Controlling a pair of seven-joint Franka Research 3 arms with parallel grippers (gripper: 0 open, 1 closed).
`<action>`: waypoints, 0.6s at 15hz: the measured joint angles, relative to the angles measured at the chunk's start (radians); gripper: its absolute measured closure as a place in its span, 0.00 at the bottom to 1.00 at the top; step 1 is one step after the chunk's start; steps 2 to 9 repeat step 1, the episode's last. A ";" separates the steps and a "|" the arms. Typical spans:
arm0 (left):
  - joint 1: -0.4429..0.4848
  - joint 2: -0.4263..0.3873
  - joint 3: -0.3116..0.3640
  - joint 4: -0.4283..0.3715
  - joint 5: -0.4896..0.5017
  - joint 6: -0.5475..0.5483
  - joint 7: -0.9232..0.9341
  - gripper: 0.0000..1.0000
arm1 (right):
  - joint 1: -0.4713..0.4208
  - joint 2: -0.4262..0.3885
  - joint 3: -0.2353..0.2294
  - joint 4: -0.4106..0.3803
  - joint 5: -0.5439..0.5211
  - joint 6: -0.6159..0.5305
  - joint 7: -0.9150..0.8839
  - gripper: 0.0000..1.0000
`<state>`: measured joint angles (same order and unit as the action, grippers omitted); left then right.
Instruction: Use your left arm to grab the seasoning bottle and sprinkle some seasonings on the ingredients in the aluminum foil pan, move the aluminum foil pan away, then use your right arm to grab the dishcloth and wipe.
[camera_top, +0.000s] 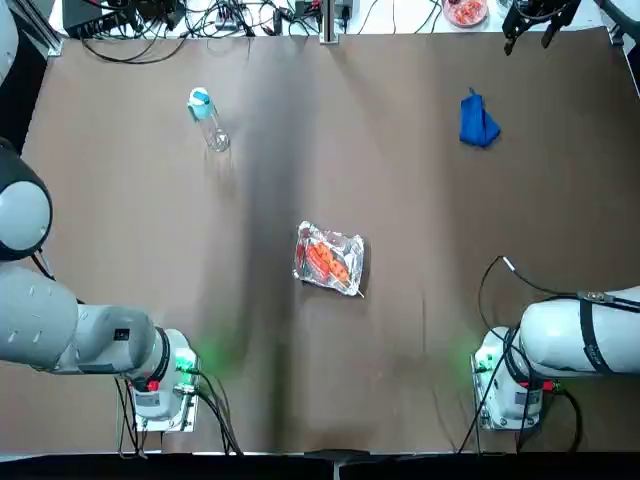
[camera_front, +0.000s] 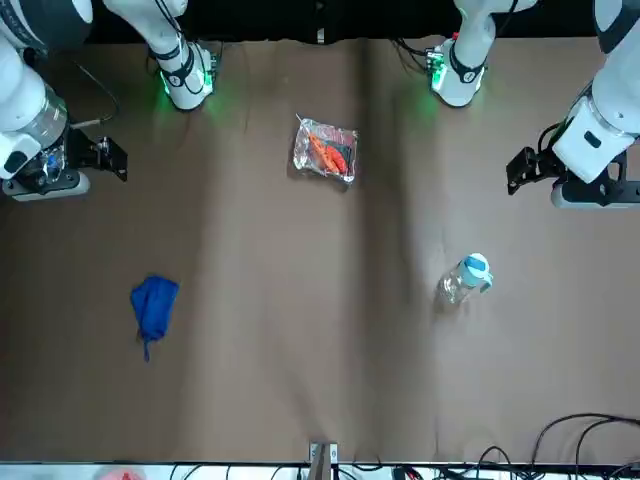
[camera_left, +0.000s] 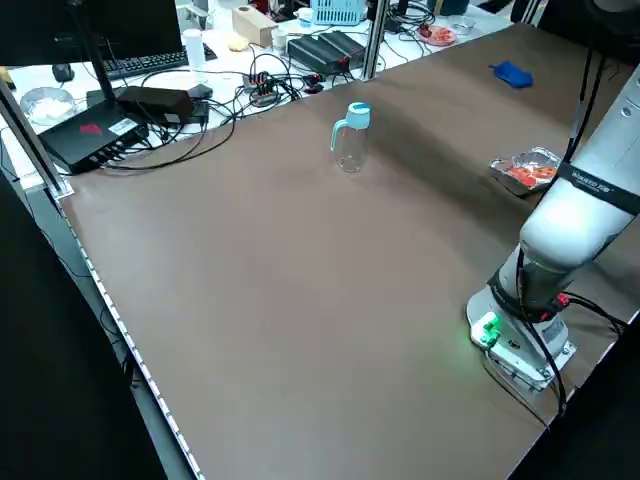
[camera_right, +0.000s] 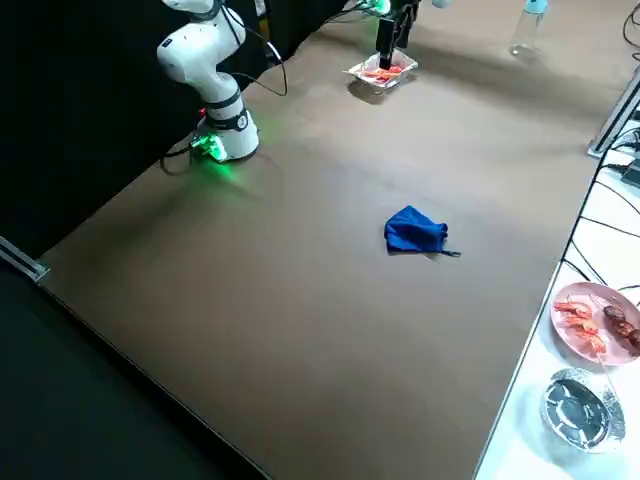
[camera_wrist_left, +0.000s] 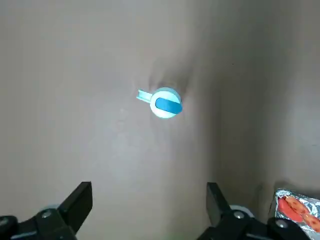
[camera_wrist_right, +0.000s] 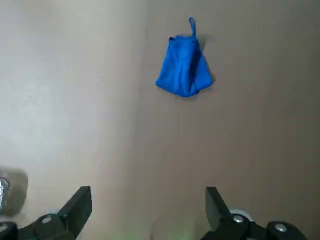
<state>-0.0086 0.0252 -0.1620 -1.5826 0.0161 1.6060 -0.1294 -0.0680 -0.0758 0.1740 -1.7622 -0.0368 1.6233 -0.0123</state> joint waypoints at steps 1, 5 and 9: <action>0.000 0.000 0.000 0.000 0.000 -0.001 0.000 0.00 | -0.003 0.000 -0.002 0.000 0.000 0.000 0.000 0.00; 0.000 0.000 0.000 0.000 0.000 -0.001 0.000 0.00 | -0.003 0.000 -0.002 0.000 0.000 0.000 0.000 0.00; 0.000 0.000 0.000 0.000 0.000 -0.001 0.000 0.00 | -0.003 0.000 -0.002 0.000 0.000 0.000 0.000 0.00</action>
